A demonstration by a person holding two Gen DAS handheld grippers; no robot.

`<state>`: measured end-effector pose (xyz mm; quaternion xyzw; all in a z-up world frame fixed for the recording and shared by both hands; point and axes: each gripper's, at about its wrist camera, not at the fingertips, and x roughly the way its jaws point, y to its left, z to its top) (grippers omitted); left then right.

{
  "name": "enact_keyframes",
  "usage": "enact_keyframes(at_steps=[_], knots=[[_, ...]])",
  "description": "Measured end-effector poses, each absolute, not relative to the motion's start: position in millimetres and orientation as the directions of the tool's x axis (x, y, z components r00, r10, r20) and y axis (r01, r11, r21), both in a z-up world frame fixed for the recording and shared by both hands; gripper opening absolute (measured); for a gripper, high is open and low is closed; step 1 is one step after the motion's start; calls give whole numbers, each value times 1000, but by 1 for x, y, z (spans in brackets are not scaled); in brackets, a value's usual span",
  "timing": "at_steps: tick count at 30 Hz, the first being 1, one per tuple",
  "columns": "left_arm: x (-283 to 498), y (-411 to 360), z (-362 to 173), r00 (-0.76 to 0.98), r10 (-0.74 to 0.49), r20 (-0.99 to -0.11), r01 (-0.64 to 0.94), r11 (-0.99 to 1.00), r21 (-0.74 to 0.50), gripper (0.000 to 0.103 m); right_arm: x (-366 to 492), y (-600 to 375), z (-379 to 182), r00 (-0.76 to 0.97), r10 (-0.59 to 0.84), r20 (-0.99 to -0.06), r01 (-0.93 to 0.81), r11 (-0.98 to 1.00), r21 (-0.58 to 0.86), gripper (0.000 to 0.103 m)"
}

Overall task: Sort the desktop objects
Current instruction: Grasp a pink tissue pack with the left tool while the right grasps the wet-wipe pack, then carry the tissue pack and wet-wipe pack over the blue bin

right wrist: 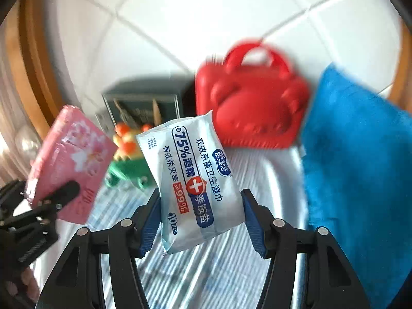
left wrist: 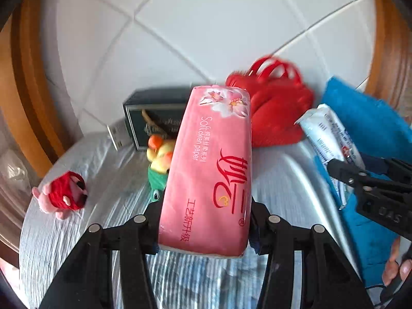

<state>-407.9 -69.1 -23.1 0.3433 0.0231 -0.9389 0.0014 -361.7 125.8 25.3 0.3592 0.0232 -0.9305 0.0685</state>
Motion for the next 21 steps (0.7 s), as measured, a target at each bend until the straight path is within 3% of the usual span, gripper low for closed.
enact_keyframes(at_steps=[11,21], knots=[[-306,15,53,-861,154,-484,-160,-987,-28,49,-206,184,112,-885,33,-465,-31,-999,-11,60],[-279,161,77,-845,315,-433,-352,-936,5,49,-128,312,145,-883,254,-394,-268,-963,-21,60]])
